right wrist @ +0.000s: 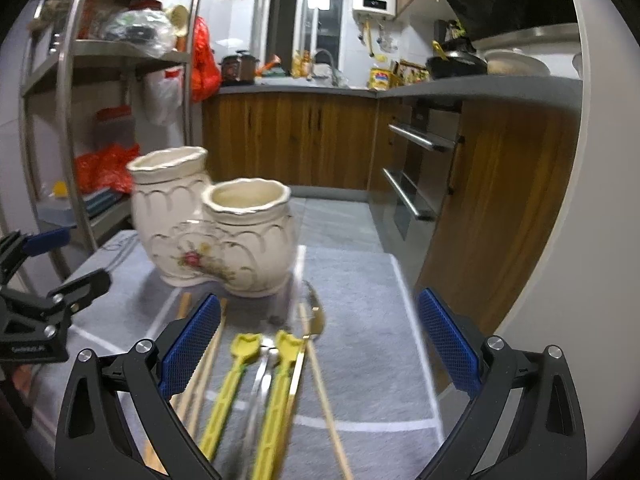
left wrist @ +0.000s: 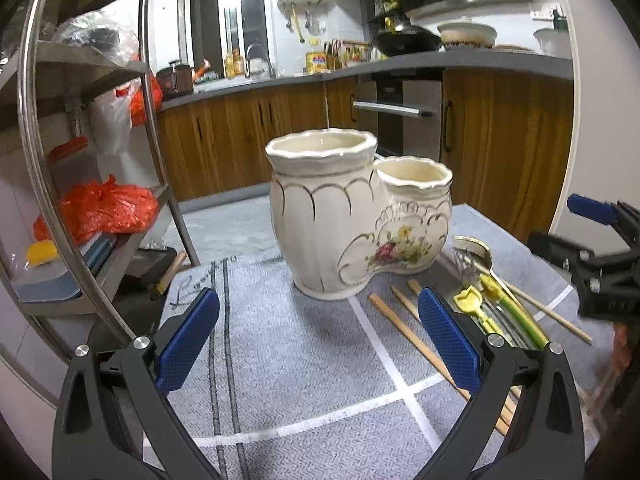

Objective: Organize utensils
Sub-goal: 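Grasp a gold fork with the right gripper while the left grasps a wooden chopstick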

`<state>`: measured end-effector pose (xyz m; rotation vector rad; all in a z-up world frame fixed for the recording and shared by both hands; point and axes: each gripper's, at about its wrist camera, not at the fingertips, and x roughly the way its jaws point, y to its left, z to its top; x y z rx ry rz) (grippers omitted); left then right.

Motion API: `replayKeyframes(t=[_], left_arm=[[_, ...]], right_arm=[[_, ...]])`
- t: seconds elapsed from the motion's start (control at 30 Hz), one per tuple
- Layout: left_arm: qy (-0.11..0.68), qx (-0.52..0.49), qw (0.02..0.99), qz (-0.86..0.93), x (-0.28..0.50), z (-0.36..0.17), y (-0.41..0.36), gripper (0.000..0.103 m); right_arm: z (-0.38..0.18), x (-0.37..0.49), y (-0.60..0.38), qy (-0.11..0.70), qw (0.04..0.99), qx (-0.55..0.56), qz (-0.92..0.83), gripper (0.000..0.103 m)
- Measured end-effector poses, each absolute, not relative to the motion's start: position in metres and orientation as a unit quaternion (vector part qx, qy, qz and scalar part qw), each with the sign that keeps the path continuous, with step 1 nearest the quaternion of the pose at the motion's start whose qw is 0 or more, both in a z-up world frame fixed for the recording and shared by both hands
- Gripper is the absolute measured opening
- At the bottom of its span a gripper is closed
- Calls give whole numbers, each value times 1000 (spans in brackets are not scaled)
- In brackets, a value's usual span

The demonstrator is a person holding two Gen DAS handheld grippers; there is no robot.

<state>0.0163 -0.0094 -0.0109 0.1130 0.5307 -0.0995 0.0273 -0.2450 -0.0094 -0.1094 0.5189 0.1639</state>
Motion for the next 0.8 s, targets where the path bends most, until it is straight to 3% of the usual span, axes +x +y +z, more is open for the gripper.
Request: replayKeyframes(t=[0.07, 0.3, 0.57, 0.67, 0.8], left_arm=[[272, 51, 960, -51, 20, -13, -8, 98], [298, 53, 951, -55, 29, -19, -10, 98], [312, 59, 947, -58, 33, -23, -12, 98], [317, 64, 945, -60, 35, -24, -16, 98], [327, 84, 940, -55, 38, -28, -27, 98]], right_arm=[[-17, 43, -249, 296, 951, -35, 85, 91], [-37, 82, -239, 377, 921, -18, 95, 46], [-50, 113, -232, 416, 906, -17, 79, 29], [-54, 116, -233, 419, 904, -12, 82, 12], [-47, 105, -238, 399, 912, 3, 93, 7]])
